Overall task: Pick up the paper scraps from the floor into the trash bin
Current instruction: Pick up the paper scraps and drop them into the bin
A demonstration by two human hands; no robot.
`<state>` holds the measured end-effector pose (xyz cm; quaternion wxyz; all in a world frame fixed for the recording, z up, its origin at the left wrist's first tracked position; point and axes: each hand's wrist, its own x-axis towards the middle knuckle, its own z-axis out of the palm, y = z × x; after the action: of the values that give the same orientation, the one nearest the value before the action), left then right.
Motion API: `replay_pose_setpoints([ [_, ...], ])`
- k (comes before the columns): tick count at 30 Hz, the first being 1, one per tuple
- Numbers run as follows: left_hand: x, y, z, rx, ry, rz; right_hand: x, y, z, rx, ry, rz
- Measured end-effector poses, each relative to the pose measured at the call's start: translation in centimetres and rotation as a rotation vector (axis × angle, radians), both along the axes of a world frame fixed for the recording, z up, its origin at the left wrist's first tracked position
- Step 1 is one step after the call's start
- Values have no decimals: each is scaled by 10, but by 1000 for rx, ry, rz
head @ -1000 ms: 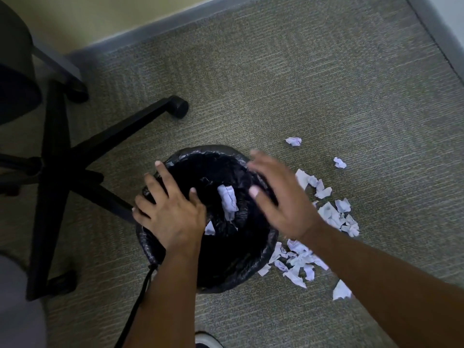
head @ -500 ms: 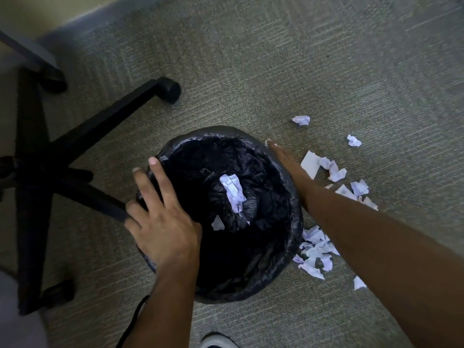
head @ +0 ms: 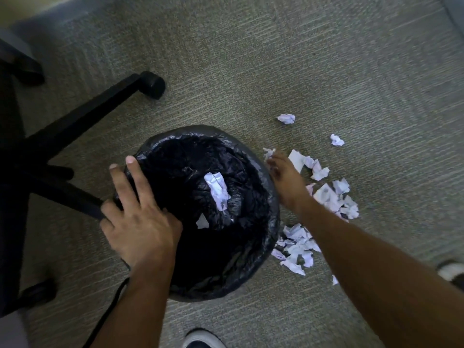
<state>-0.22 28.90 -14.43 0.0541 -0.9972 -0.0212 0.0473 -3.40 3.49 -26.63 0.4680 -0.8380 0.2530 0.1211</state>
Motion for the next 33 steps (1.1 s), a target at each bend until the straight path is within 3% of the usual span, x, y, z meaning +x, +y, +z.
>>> replay_pose_setpoints([
  [3, -1, -4, 8, -9, 28, 22, -34, 14, 32, 207, -155, -411],
  [6, -5, -9, 15, -35, 65, 71, -41, 24, 83, 301, -377, -659],
  [8, -7, -14, 19, -67, 103, 115, -37, 24, 116, 438, -482, -706],
  [12, -7, -15, 29, -125, 144, 146, -35, 29, 158, 341, -640, -299],
  [15, -8, -17, 35, -154, 170, 185, -34, 29, 161, 223, -627, 106],
  [18, -10, -19, 38, -183, 177, 208, -37, 24, 151, 32, -660, 365],
  [21, -16, -17, 39, -201, 158, 158, -38, 17, 141, -251, -659, 438],
  [24, -25, -6, 38, -191, 140, 77, -35, 16, 133, -429, -472, 436],
  [29, -36, 10, 33, -204, 153, 23, -26, 38, 134, -389, -223, 435],
  [33, -39, 12, 27, -142, 183, 26, -24, 57, 136, -549, -155, 396],
])
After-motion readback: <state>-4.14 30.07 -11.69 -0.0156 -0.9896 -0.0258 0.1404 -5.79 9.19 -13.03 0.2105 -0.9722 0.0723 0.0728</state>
